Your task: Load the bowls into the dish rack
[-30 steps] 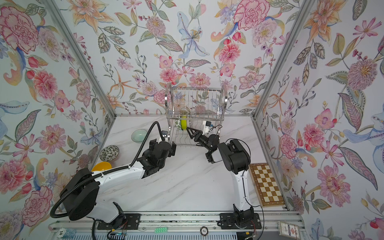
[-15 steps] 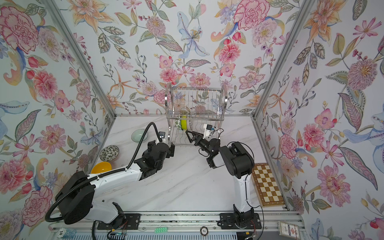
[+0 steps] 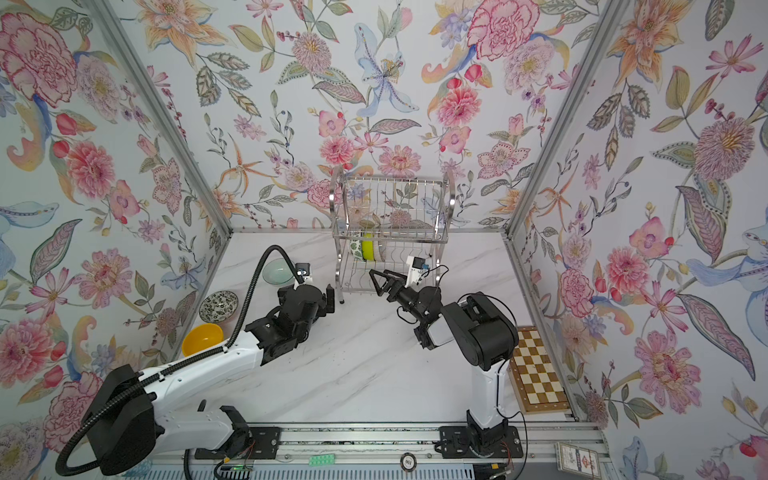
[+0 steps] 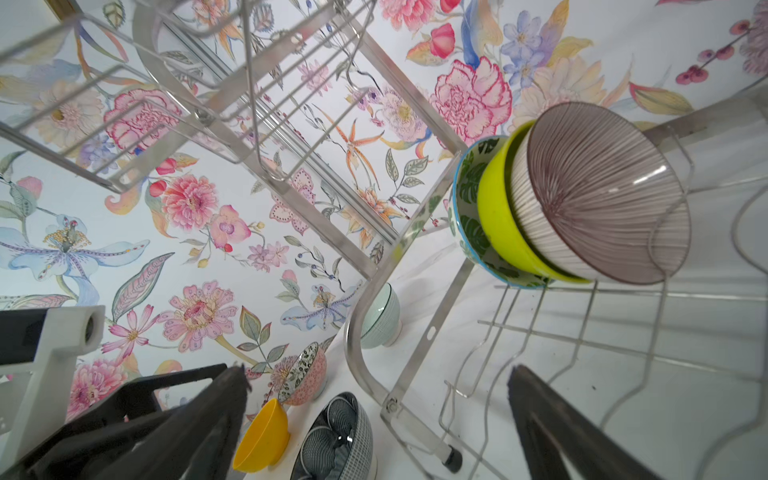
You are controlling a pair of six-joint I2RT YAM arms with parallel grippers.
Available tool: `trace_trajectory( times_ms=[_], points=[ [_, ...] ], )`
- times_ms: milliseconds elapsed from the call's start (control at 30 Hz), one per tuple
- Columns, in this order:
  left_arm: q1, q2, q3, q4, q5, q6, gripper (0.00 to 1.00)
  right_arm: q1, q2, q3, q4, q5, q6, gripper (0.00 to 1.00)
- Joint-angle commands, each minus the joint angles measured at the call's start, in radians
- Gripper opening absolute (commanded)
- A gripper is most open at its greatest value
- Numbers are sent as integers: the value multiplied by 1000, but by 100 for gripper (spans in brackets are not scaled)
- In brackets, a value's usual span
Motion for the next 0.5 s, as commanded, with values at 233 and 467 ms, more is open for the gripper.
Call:
trace_trajectory(
  times_ms=[233, 467],
  points=[
    [284, -170, -64, -356, 27, -225, 99, 211, -191, 88, -528, 178, -438, 99],
    [588, -224, -102, -381, 158, -193, 98, 301, -149, 237, -701, 288, -609, 99]
  ],
)
